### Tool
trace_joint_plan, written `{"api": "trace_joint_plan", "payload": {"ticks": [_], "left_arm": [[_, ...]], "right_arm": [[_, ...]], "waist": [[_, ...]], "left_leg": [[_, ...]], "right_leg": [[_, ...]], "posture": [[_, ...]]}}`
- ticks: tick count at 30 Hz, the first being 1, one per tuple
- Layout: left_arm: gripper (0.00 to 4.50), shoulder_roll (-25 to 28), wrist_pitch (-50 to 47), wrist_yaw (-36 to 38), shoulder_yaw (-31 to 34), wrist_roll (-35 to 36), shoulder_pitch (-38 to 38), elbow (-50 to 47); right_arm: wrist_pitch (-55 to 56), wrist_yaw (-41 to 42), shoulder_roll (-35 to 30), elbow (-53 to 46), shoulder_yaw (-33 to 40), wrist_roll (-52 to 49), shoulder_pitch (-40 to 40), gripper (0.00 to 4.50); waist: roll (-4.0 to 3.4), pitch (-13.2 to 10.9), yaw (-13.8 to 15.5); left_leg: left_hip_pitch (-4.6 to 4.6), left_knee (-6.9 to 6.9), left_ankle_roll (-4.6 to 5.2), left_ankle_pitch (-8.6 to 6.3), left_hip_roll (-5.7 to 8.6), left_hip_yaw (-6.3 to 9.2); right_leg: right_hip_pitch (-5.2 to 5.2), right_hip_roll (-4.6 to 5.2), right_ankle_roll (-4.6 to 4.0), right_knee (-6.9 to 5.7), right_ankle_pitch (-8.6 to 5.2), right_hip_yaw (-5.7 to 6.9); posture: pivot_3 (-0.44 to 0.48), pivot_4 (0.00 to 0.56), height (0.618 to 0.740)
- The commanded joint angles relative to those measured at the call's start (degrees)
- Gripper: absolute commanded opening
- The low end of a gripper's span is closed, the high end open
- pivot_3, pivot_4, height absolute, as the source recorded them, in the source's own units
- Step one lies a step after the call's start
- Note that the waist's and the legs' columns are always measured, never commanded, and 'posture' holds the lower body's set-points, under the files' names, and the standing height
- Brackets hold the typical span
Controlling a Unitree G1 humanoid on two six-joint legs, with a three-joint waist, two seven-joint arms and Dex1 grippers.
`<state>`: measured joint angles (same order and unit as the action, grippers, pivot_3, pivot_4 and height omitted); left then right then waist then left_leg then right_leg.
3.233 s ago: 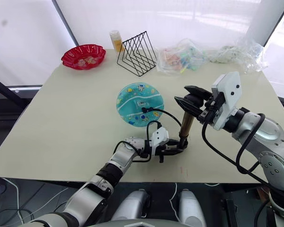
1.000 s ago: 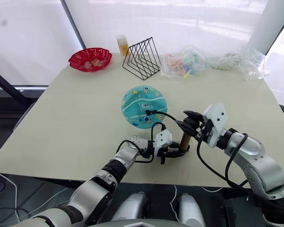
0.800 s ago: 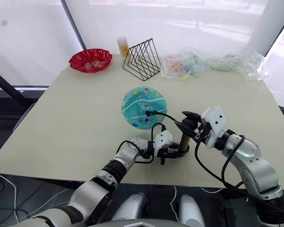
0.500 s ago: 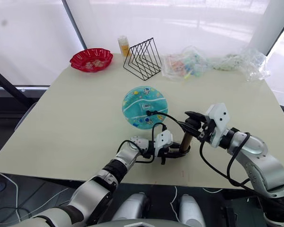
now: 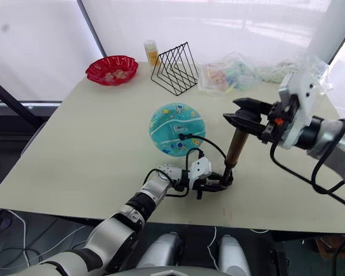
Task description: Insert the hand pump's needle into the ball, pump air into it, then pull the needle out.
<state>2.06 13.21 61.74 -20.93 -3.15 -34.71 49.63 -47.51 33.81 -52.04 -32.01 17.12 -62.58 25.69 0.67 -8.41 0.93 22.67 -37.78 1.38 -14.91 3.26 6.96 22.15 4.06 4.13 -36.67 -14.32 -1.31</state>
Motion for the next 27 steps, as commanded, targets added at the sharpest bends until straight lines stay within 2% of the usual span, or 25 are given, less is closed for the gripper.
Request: {"api": "trace_joint_plan", "payload": {"ticks": [1, 5, 7, 14, 16, 23, 27], "left_arm": [[1.04, 1.2, -2.3, -0.1, -3.0, -4.0, 2.8, 4.9], [1.04, 1.2, -2.0, -0.1, -3.1, -4.1, 2.9, 5.1], [1.04, 1.2, -1.7, -0.1, -3.2, -4.3, 2.9, 5.2], [1.04, 1.0, -1.1, 0.0, -3.5, -4.5, 2.2, 6.1], [1.04, 0.9, -0.8, 0.1, -3.5, -4.7, 2.2, 6.3], [1.04, 0.9, -0.2, 0.2, -3.2, -5.1, 2.1, 6.6], [1.04, 0.9, 0.3, 0.1, -3.2, -5.1, 2.0, 6.8]], "right_arm": [[0.3, -1.4, -2.8, -0.6, 7.2, -5.7, 4.9, 1.7], [-0.6, -2.5, -3.4, -0.7, 7.1, -7.8, 5.2, 1.7], [-0.7, -2.1, -2.9, -1.8, 6.1, -6.8, 2.3, 1.7], [7.4, 1.4, 2.8, -2.8, -4.5, 10.1, -15.7, 1.7], [11.0, 2.1, 5.0, -1.1, -7.6, 14.9, -19.0, 1.7], [21.0, 3.7, 12.0, 6.1, -16.5, 27.3, -26.1, 1.7], [23.7, 4.1, 14.0, 7.6, -17.6, 30.3, -27.4, 1.67]], "waist": [[0.0, 0.0, 0.0], [0.0, 0.0, 0.0], [0.0, 0.0, 0.0], [0.38, 0.3, 0.0], [0.49, 0.4, 0.0], [0.83, 1.0, -0.1], [0.83, 1.1, -0.1]], "left_leg": [[0.0, 0.0, 0.0, 0.0, 0.0, 0.01], [0.06, 0.0, 0.0, 0.0, 0.01, -0.01], [0.09, 0.0, 0.0, 0.0, 0.01, 0.0], [-0.07, 0.01, 0.0, 0.0, 0.02, 0.05], [-0.54, 0.01, 0.0, -0.01, -0.01, 0.06], [-0.89, 0.27, -0.01, -0.01, -0.05, 0.07], [-0.9, 0.32, -0.01, -0.01, -0.04, 0.07]], "right_leg": [[0.0, 0.0, 0.0, 0.0, 0.0, 0.01], [0.04, 0.04, 0.0, 0.02, 0.0, 0.0], [0.07, 0.04, 0.0, 0.01, 0.0, 0.0], [-0.13, 0.02, 0.02, 0.07, 0.0, 0.08], [-0.53, -0.02, 0.03, 0.08, -0.03, 0.09], [-0.73, -0.04, 0.14, 0.09, -0.21, 0.08], [-0.73, -0.04, -0.03, 0.1, -0.12, 0.08]], "posture": [[0.0, 0.15, 0.74], [0.0, 0.15, 0.74], [0.0, 0.15, 0.74], [0.0, 0.15, 0.74], [0.0, 0.15, 0.74], [0.0, 0.15, 0.74], [0.0, 0.15, 0.74]]}}
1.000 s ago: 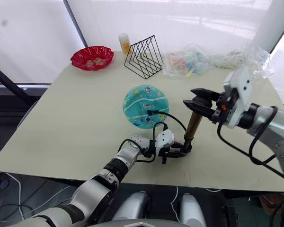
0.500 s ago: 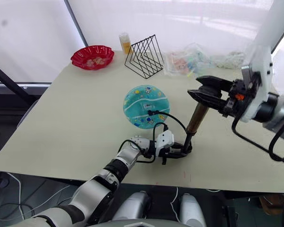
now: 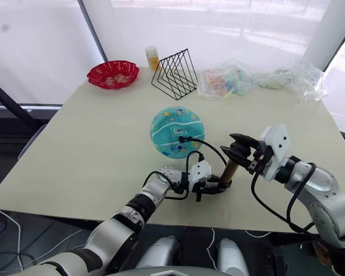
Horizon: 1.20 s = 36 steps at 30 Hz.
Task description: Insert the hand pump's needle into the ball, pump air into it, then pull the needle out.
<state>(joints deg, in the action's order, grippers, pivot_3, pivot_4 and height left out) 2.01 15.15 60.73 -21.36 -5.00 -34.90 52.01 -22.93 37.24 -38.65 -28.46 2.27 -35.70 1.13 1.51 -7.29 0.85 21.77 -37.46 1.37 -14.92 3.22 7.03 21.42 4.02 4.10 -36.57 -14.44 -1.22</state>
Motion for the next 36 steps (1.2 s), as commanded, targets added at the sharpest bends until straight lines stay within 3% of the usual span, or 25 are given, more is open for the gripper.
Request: {"api": "trace_joint_plan", "payload": {"ticks": [1, 8, 13, 19, 25, 30, 33, 36], "left_arm": [[1.04, 1.0, -1.5, 1.2, -2.7, -3.3, 2.2, 4.5], [1.04, 0.9, -1.0, 1.4, -2.8, -3.4, 1.9, 4.9], [1.04, 0.8, -0.8, 1.6, -2.8, -3.5, 1.8, 5.1], [1.04, 0.8, -0.5, 2.0, -2.9, -3.7, 1.7, 5.5], [1.04, 0.7, -0.3, 2.1, -2.9, -3.9, 1.5, 5.8], [1.04, 0.7, 0.0, 2.2, -3.0, -3.9, 1.6, 5.9], [1.04, 0.7, 0.1, 2.3, -3.1, -4.0, 1.6, 5.9], [1.04, 0.7, 0.2, 2.3, -3.2, -4.1, 1.6, 5.9]], "right_arm": [[-0.9, 0.5, 1.0, 3.5, -1.7, 2.7, -2.5, 1.67], [-5.4, 0.2, -1.3, -2.4, 5.0, -3.4, 2.5, 1.67], [-12.6, -1.8, -5.5, -7.5, 12.7, -15.3, 10.5, 1.67], [-20.2, -3.8, -14.4, -5.2, 21.4, -28.1, 22.1, 1.67], [-24.7, -7.3, -19.1, -2.4, 24.2, -37.3, 29.6, 1.67], [-25.4, -5.9, -19.2, -4.3, 22.0, -33.0, 24.0, 1.67], [-21.2, -4.2, -14.9, -5.5, 14.1, -22.8, 13.5, 1.67], [-16.3, -3.4, -12.0, -3.7, 8.2, -14.8, 8.3, 1.67]], "waist": [[-0.03, 0.0, 0.0], [-0.32, -0.2, 0.0], [-0.96, -0.7, 0.0], [-1.3, -1.0, 0.0], [-1.24, -1.0, -0.3], [-1.22, -1.1, -0.8], [-1.0, -0.9, -1.1], [-0.49, -0.6, -1.8]], "left_leg": [[0.01, 0.0, 0.0, 0.0, 0.0, 0.0], [0.1, 0.05, 0.0, 0.0, 0.04, 0.02], [0.28, 0.03, 0.01, 0.01, 0.11, -0.04], [0.47, 0.03, 0.02, 0.01, 0.14, -0.03], [0.78, 0.01, 0.02, 0.01, 0.14, -0.11], [1.02, 0.02, 0.03, 0.01, 0.13, -0.3], [0.97, 0.02, 0.05, -0.01, 0.13, -0.38], [0.54, 0.03, 0.17, -0.08, 0.1, -0.47]], "right_leg": [[0.0, 0.0, 0.0, 0.0, 0.0, 0.0], [0.04, 0.02, 0.0, 0.08, 0.0, 0.01], [0.18, 0.08, 0.01, 0.07, 0.02, -0.06], [0.37, 0.1, 0.01, 0.08, 0.02, -0.04], [0.69, 0.13, 0.02, 0.09, 0.04, -0.12], [1.03, 0.13, 0.01, -0.02, 0.04, -0.32], [1.01, 0.13, 0.02, -0.01, 0.04, -0.38], [0.61, 0.1, 0.05, 0.04, 0.02, -0.43]], "posture": [[0.0, 0.15, 0.74], [0.0, 0.15, 0.74], [0.0, 0.15, 0.74], [0.0, 0.15, 0.74], [0.0, 0.15, 0.74], [0.0, 0.15, 0.74], [0.0, 0.15, 0.74], [0.0, 0.15, 0.74]]}}
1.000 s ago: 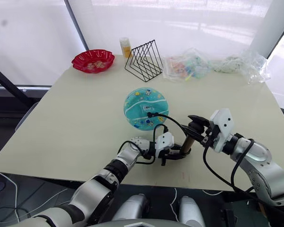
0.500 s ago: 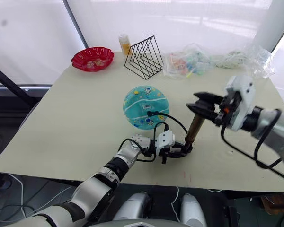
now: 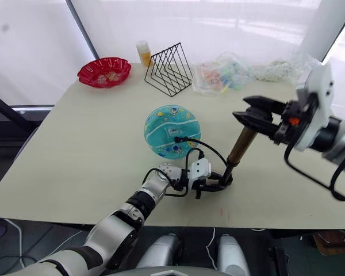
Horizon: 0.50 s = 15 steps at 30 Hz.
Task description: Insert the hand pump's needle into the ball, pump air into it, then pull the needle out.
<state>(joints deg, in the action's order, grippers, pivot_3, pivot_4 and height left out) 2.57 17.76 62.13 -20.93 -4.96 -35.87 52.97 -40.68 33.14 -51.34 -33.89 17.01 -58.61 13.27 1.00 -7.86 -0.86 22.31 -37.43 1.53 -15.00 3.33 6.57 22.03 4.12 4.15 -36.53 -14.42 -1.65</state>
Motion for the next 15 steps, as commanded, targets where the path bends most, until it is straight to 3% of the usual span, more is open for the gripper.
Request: {"api": "trace_joint_plan", "payload": {"ticks": [1, 3, 9, 15], "left_arm": [[1.04, 0.1, -2.4, 0.9, -3.7, -4.1, 2.5, 5.0], [1.04, 0.0, -2.3, 0.8, -3.6, -4.2, 2.5, 5.0], [1.04, 0.0, -2.3, 0.7, -3.5, -4.2, 2.5, 5.0], [1.04, 0.1, -2.0, 1.0, -3.6, -4.4, 2.6, 5.1]], "right_arm": [[2.8, 1.1, 1.6, 2.2, -7.6, 10.0, -4.8, 1.67], [5.9, 1.2, 4.4, 4.1, -11.6, 14.6, -7.4, 1.67], [12.4, 2.3, 10.1, 9.5, -17.8, 24.3, -11.3, 1.67], [12.6, 3.9, 10.0, 7.7, -14.1, 23.1, -9.0, 1.67]], "waist": [[0.04, 0.0, -0.2], [0.16, 0.1, -0.4], [0.53, 0.7, 0.2], [0.43, 0.7, 0.6]], "left_leg": [[-0.13, 0.0, 0.03, -0.02, 0.0, -0.03], [-0.58, 0.02, 0.16, -0.13, -0.03, -0.18], [-0.58, 0.1, 0.14, -0.14, -0.08, -0.11], [-0.53, 0.13, 0.14, -0.14, -0.06, 0.05]], "right_leg": [[-0.12, 0.0, 0.02, 0.01, -0.01, -0.02], [-0.51, 0.01, 0.43, 0.12, -0.26, -0.18], [-0.49, -0.04, 0.16, 0.15, -0.12, -0.14], [-0.48, -0.05, 0.13, 0.16, -0.13, 0.0]], "posture": [[0.0, 0.15, 0.74], [0.0, 0.15, 0.74], [0.0, 0.15, 0.74], [0.0, 0.15, 0.74]]}}
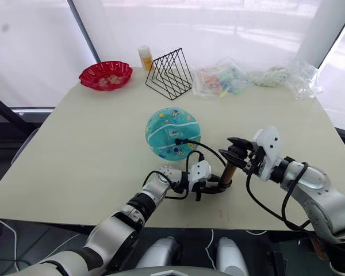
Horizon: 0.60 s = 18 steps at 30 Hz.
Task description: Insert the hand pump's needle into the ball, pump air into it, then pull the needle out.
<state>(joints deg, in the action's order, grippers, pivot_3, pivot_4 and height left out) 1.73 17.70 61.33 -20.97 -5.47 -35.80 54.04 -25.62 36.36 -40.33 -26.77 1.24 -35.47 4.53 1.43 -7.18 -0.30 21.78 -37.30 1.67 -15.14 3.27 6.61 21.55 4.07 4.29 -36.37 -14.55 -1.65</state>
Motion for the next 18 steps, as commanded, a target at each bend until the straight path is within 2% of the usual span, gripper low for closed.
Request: {"api": "trace_joint_plan", "payload": {"ticks": [1, 9, 13, 18], "left_arm": [[1.04, 0.9, -1.9, 1.8, -3.6, -3.9, 2.5, 4.0], [1.04, 0.8, -1.6, 1.9, -3.6, -4.0, 2.4, 4.3], [1.04, 0.8, -1.3, 2.1, -3.6, -4.1, 2.3, 4.6], [1.04, 0.8, -0.9, 2.1, -3.6, -4.3, 2.2, 5.1]], "right_arm": [[-3.2, 1.0, -1.6, -0.7, 3.1, -1.5, 1.0, 1.67], [-13.0, -0.2, -6.7, -6.5, 14.2, -16.6, 12.5, 1.67], [-18.9, -1.7, -12.9, -5.6, 21.5, -26.9, 20.4, 1.67], [-22.1, -3.8, -17.2, -4.3, 25.2, -32.8, 25.4, 1.67]], "waist": [[-0.02, 0.0, 0.1], [-0.69, -0.7, 0.7], [-0.91, -1.0, 1.1], [-0.89, -1.0, 1.1]], "left_leg": [[0.02, 0.01, 0.0, 0.0, 0.0, 0.04], [0.27, -0.01, 0.0, 0.01, 0.07, 0.08], [0.48, -0.03, 0.0, 0.01, 0.1, 0.14], [0.96, -0.07, -0.01, 0.02, 0.1, 0.19]], "right_leg": [[0.0, 0.0, 0.0, 0.01, 0.0, 0.03], [0.14, 0.05, -0.01, 0.03, 0.01, 0.06], [0.31, 0.08, -0.01, 0.05, 0.01, 0.11], [0.73, 0.11, -0.03, 0.04, 0.03, 0.15]], "posture": [[0.0, 0.15, 0.74], [0.0, 0.15, 0.74], [0.0, 0.15, 0.74], [0.0, 0.15, 0.74]]}}
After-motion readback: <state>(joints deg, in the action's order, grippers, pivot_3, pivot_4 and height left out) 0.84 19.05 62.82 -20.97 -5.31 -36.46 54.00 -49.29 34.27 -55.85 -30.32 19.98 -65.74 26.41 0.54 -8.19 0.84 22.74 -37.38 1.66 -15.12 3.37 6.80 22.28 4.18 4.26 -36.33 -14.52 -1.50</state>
